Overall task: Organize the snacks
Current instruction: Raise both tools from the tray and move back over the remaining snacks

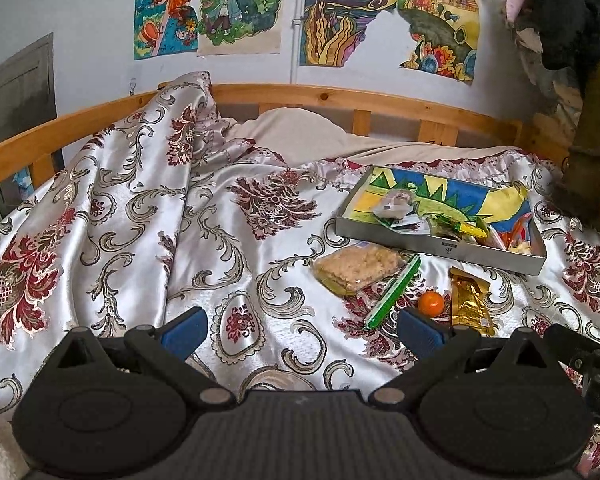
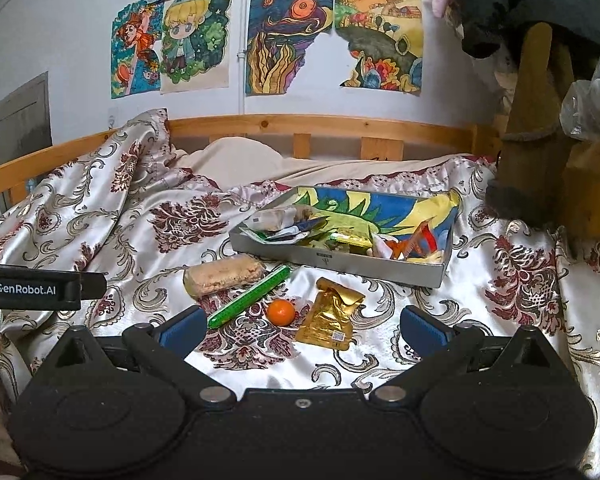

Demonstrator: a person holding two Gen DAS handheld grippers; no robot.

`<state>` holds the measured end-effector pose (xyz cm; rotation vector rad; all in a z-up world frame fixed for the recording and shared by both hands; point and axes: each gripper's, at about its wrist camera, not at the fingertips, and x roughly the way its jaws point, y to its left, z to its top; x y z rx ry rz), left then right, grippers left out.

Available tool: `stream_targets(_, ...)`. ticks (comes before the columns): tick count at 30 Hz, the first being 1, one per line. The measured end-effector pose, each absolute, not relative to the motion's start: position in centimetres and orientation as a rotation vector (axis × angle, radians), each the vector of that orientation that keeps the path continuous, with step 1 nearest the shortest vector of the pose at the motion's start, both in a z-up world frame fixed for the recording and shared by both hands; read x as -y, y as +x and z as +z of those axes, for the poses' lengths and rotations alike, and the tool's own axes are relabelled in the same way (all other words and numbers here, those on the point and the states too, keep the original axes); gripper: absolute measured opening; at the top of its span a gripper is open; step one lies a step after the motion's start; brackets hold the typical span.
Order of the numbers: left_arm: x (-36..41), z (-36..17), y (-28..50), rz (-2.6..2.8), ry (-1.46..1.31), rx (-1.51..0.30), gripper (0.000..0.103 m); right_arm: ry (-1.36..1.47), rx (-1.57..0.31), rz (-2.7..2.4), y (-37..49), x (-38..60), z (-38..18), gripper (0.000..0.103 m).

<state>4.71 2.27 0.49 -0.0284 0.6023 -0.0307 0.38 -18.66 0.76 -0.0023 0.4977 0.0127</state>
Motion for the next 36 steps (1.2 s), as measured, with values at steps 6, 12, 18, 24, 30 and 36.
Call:
stream_targets(6,-2.6,1.2,4.9,-0.025,-0.057,-0.605,0.103,-0.009,-0.485,-0.008,0.3,18.6,0.9,0.102)
stream_targets(12,-2.4,2.4,6.1,-0.068,-0.057,-0.631,0.103,0.008,-0.494,-0.012,0.9,18.9,1.1,0.102)
stream_targets(18,-2.7,3.0,8.2,-0.096,-0.081,-0.666,0.103,0.018,-0.503,-0.005,1.8,18.9,1.1,0.102)
stream_targets(24,-1.9,2.5,11.4,-0.162,-0.035,-0.734,0.103,0.064,-0.562,-0.017,2.8,19.6,0.9,0.102)
stream_targets(30,-0.8,-0.7,13.2,-0.264,-0.042,-0.81,0.103,0.066,-0.63,-0.041,4.2,21.3,0.7,0.102)
stream_targets(36,0.9,-2.5,14.6,-0.387,-0.028,-0.853,0.103,-0.017,-0.712,-0.018,8.0,22.9,0.2,0.102)
